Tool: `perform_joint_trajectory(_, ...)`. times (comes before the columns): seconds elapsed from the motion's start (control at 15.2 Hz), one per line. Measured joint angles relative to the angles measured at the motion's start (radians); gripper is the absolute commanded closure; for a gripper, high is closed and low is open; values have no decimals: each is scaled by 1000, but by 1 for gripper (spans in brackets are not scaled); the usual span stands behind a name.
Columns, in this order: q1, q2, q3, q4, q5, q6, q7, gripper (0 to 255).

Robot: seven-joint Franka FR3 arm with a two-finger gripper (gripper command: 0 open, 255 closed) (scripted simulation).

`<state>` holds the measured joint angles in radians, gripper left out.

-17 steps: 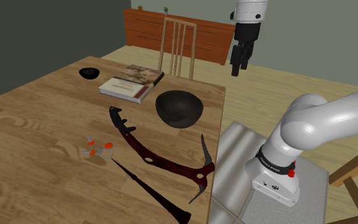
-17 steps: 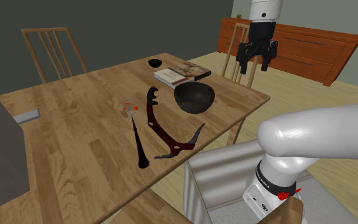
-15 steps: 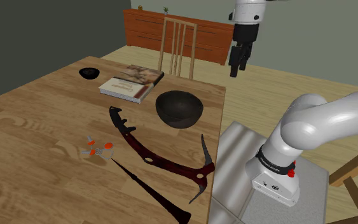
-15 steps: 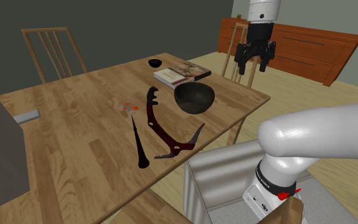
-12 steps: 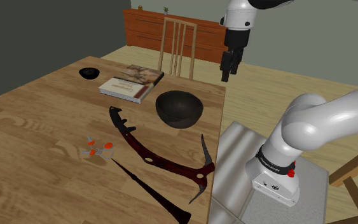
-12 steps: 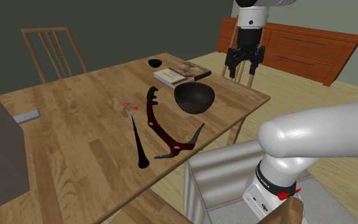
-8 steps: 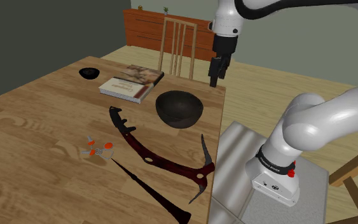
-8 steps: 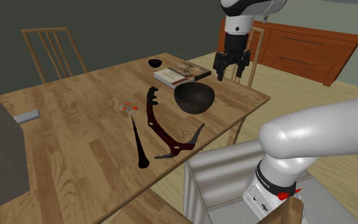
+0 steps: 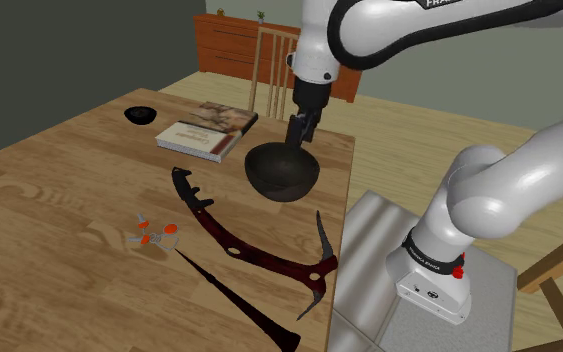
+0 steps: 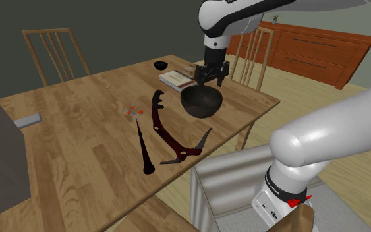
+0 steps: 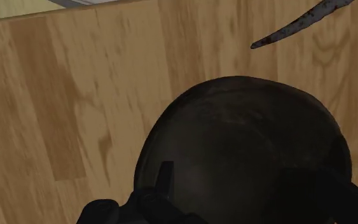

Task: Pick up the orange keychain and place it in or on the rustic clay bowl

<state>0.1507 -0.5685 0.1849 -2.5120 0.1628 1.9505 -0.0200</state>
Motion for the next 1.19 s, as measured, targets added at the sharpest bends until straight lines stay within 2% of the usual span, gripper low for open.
perform_joint_trajectory(0.4, 49, 143, 90, 29, 23, 191, 30, 0)
perform_joint_trajectory(0.66, 68, 249, 144, 77, 8, 300, 51, 0)
perform_joint_trajectory(0.99, 82, 407, 214, 159, -55, 432, 102, 0)
perform_joint_trajectory(1.19, 91, 502, 250, 220, -122, 495, 151, 0)
